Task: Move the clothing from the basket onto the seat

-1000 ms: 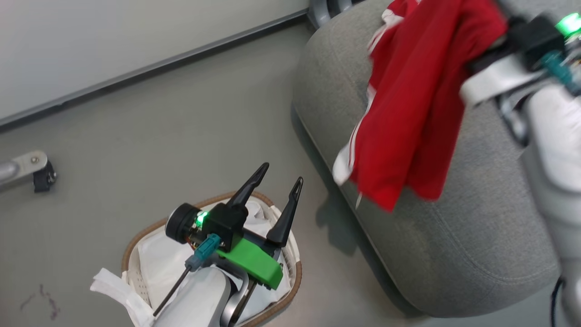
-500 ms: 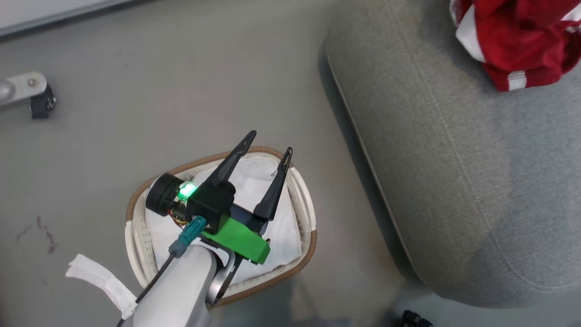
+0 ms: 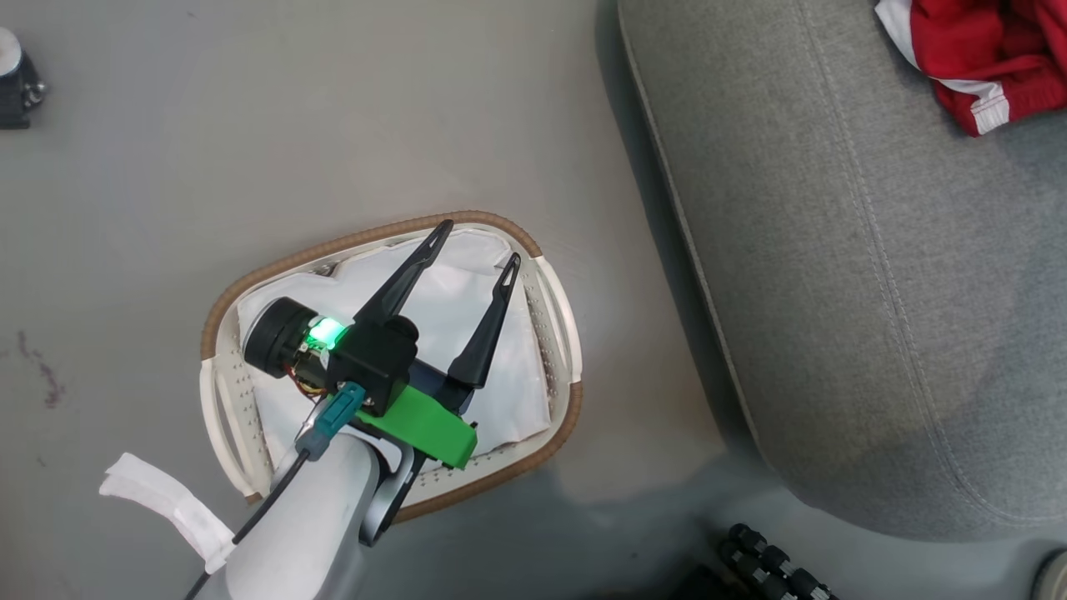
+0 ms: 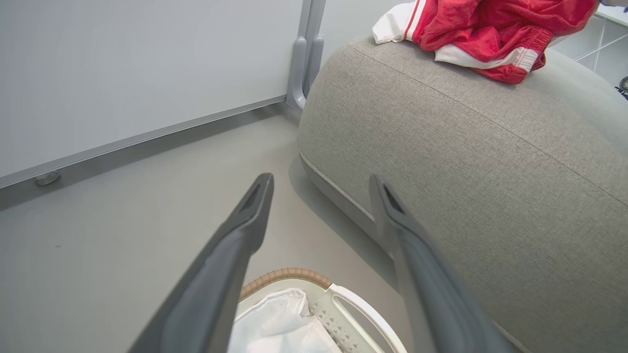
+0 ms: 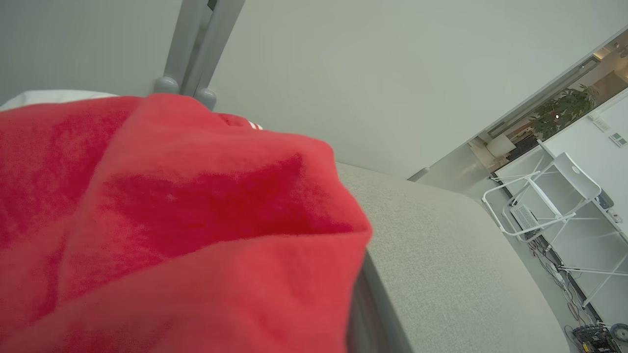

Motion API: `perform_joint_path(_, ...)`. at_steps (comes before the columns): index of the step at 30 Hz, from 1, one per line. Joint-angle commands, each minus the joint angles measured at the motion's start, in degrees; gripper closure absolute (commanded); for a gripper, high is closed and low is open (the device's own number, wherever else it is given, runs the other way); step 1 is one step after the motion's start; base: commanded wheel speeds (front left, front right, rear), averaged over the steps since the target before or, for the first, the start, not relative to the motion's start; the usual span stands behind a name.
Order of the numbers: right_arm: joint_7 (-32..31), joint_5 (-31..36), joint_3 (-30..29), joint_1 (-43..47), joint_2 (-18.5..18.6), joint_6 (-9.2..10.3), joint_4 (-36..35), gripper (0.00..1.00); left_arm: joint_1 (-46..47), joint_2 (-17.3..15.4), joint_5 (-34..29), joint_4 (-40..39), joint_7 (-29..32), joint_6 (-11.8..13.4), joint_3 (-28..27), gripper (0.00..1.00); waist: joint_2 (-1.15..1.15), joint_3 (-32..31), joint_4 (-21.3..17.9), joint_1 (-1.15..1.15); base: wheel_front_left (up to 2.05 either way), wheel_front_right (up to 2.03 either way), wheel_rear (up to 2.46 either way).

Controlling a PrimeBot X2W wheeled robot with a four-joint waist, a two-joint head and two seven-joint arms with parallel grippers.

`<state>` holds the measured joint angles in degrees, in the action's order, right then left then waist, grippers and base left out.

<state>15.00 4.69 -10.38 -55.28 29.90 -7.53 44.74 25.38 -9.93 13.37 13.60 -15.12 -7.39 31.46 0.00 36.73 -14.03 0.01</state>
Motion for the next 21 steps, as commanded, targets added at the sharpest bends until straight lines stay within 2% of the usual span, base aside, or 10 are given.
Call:
perform_joint_path(1, 0.22, 0.28, -1.49, 2.61, -0.69, 0.08, -0.49, 1.0, 0.89, -0.61, -0.4, 0.22, -0.04, -0.17, 0.01, 0.0, 0.0, 0.21, -1.03, -0.01, 0.0, 0.0, 0.0)
perform_joint_path(3, 0.24, 0.16, -3.29, 5.11, -2.24, 0.08, -1.41, 1.0, 0.67, -0.91, -0.19, 0.36, -0.04, -0.17, 0.18, 0.0, 0.0, -0.12, -1.67, -0.01, 0.0, 0.0, 0.0)
perform_joint_path(4, 0.24, -0.36, -4.31, 6.7, -3.16, 0.08, -1.83, 0.91, 0.47, -1.03, -0.02, 0.46, -0.04, -0.17, 0.3, 0.0, 0.0, -0.38, -1.98, -0.01, 0.0, 0.0, 0.0)
perform_joint_path(6, 0.25, -0.65, -5.46, 9.31, -4.54, 0.08, -2.34, 0.53, 0.05, -1.26, 0.2, 0.62, -0.04, -0.17, 0.4, 0.0, 0.0, -0.95, -2.6, -0.01, 0.0, 0.0, 0.0)
perform_joint_path(7, 0.25, -0.61, -5.89, 10.36, -5.01, 0.08, -2.66, 0.22, -0.14, -1.31, 0.31, 0.64, -0.04, -0.17, 0.43, 0.0, 0.0, -1.21, -2.87, -0.01, 0.0, 0.0, 0.0)
perform_joint_path(8, 0.25, -0.62, -6.38, 11.68, -5.71, 0.08, -3.15, 0.14, -0.41, -1.4, 0.47, 0.7, -0.04, -0.17, 0.39, 0.0, 0.0, -1.57, -3.21, -0.01, 0.0, 0.0, 0.0)
perform_joint_path(9, 0.25, -0.67, -6.69, 12.7, -6.4, 0.08, -3.41, 0.0, -0.66, -1.48, 0.53, 0.78, -0.04, -0.17, 0.42, 0.0, 0.0, -1.89, -3.51, -0.01, 0.0, 0.0, 0.0)
perform_joint_path(16, 0.26, -0.55, -7.6, 20.45, -10.1, 0.08, -7.27, 0.0, -2.0, -1.24, 1.16, 1.28, -0.04, -0.17, 0.0, 0.0, 0.0, -4.81, -5.36, -0.01, 0.0, 0.0, 0.0)
perform_joint_path(21, 0.25, -0.01, -6.92, 23.99, -10.35, 0.08, -10.3, 0.0, -3.15, -0.54, 1.87, 1.42, -0.04, -0.16, -0.69, 0.0, 0.0, -7.64, -6.13, -0.01, 0.0, 0.0, 0.0)
